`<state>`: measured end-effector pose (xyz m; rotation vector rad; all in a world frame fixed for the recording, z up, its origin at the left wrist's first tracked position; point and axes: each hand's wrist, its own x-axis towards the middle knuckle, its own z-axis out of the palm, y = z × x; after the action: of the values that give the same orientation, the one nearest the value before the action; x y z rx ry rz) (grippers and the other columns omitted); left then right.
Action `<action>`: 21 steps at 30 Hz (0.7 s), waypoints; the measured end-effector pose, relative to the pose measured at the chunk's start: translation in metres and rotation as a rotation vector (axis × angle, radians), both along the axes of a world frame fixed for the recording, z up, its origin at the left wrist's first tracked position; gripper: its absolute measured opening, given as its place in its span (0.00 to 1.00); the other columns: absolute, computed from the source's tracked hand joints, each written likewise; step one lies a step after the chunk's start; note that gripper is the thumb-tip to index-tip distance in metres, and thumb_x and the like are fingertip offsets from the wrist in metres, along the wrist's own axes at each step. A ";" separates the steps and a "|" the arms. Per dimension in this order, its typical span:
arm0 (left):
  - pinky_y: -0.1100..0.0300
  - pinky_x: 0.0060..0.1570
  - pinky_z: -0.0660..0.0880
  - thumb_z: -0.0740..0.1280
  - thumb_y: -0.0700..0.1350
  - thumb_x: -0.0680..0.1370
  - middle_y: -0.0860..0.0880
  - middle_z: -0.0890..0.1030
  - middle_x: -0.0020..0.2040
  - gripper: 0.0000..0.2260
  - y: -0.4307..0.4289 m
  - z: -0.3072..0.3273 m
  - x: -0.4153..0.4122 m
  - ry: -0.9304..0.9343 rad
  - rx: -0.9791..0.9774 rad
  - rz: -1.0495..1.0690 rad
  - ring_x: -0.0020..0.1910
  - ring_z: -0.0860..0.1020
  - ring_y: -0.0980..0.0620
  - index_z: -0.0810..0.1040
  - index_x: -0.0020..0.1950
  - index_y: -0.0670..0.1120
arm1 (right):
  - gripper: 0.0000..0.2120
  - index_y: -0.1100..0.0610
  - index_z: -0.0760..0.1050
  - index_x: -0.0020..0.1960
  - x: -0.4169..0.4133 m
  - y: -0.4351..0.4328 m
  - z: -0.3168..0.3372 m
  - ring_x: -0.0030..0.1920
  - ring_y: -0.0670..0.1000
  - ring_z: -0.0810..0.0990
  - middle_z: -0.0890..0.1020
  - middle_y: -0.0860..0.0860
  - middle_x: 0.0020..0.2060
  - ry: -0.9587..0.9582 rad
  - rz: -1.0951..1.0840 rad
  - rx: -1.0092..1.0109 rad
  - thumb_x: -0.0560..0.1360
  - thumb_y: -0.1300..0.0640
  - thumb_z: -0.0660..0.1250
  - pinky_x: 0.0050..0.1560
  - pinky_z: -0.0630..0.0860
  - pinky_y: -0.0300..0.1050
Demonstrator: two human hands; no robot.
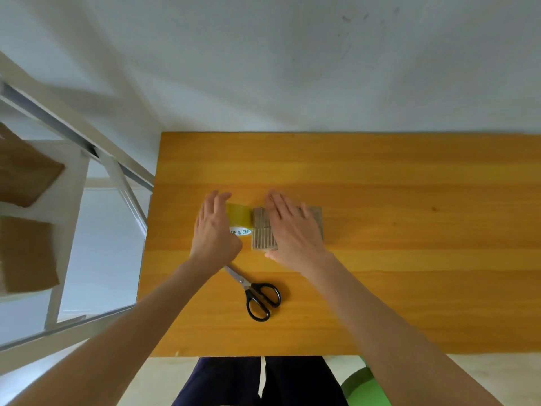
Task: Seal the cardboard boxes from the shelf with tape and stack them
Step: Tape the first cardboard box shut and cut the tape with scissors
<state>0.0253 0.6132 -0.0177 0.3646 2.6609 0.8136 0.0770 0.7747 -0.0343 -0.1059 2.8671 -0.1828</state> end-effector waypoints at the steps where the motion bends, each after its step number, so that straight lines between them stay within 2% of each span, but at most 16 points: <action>1: 0.47 0.61 0.69 0.63 0.30 0.67 0.41 0.66 0.68 0.35 -0.003 -0.004 -0.006 -0.121 -0.020 0.082 0.68 0.65 0.40 0.59 0.73 0.43 | 0.55 0.61 0.41 0.78 -0.008 -0.005 0.001 0.77 0.57 0.54 0.53 0.57 0.78 -0.040 0.014 0.004 0.70 0.40 0.73 0.76 0.50 0.59; 2: 0.49 0.51 0.73 0.63 0.31 0.69 0.41 0.71 0.62 0.33 -0.006 -0.009 -0.012 -0.205 -0.047 0.108 0.60 0.71 0.40 0.59 0.73 0.45 | 0.56 0.61 0.41 0.78 -0.015 -0.010 0.002 0.75 0.57 0.57 0.57 0.58 0.76 -0.077 0.015 0.013 0.69 0.41 0.74 0.75 0.53 0.61; 4: 0.53 0.33 0.72 0.60 0.32 0.74 0.42 0.76 0.47 0.26 -0.011 -0.017 -0.021 -0.241 -0.053 0.099 0.42 0.76 0.42 0.61 0.70 0.46 | 0.55 0.60 0.42 0.78 -0.022 -0.018 0.005 0.71 0.59 0.64 0.64 0.59 0.72 -0.120 0.013 0.043 0.68 0.44 0.76 0.71 0.59 0.62; 6: 0.56 0.26 0.68 0.57 0.32 0.76 0.44 0.76 0.42 0.22 -0.013 -0.019 -0.023 -0.175 -0.031 0.099 0.34 0.75 0.45 0.64 0.68 0.47 | 0.54 0.59 0.41 0.78 -0.024 -0.024 0.007 0.68 0.61 0.67 0.66 0.59 0.69 -0.138 -0.013 0.053 0.70 0.47 0.76 0.68 0.63 0.63; 9: 0.59 0.27 0.65 0.56 0.32 0.76 0.46 0.72 0.50 0.24 -0.010 -0.012 -0.021 0.005 0.046 0.097 0.36 0.73 0.46 0.66 0.69 0.52 | 0.52 0.61 0.43 0.78 -0.023 -0.028 0.014 0.66 0.64 0.68 0.64 0.60 0.69 -0.150 -0.103 0.000 0.69 0.49 0.75 0.67 0.65 0.63; 12: 0.59 0.33 0.71 0.61 0.31 0.74 0.52 0.71 0.52 0.25 -0.009 0.005 -0.029 0.178 0.166 0.157 0.42 0.73 0.51 0.70 0.68 0.51 | 0.46 0.62 0.55 0.73 -0.022 -0.021 0.023 0.64 0.61 0.69 0.67 0.57 0.65 -0.038 -0.190 -0.208 0.65 0.52 0.78 0.66 0.66 0.58; 14: 0.59 0.37 0.73 0.64 0.33 0.73 0.52 0.76 0.49 0.21 -0.007 0.017 -0.039 0.126 0.278 0.196 0.44 0.76 0.51 0.75 0.63 0.50 | 0.42 0.61 0.61 0.70 -0.020 -0.014 0.028 0.63 0.57 0.70 0.69 0.55 0.63 0.059 -0.228 -0.402 0.64 0.54 0.79 0.62 0.68 0.51; 17: 0.58 0.33 0.73 0.63 0.37 0.76 0.52 0.80 0.41 0.13 0.003 0.031 -0.042 -0.004 0.370 0.141 0.42 0.79 0.48 0.76 0.56 0.50 | 0.39 0.60 0.64 0.67 -0.015 -0.010 0.032 0.57 0.52 0.73 0.71 0.54 0.60 0.146 -0.315 -0.672 0.63 0.55 0.80 0.52 0.74 0.46; 21: 0.45 0.39 0.79 0.58 0.30 0.73 0.47 0.80 0.43 0.18 0.022 0.041 -0.032 -0.050 0.374 0.082 0.43 0.80 0.46 0.72 0.56 0.48 | 0.40 0.55 0.63 0.67 -0.007 -0.003 0.023 0.55 0.46 0.73 0.72 0.50 0.59 0.155 -0.415 -0.788 0.63 0.54 0.81 0.46 0.72 0.33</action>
<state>-0.0072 0.6353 0.0234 0.3197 2.4845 1.3325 0.0701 0.7716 -0.0113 0.3418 2.7390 -1.4177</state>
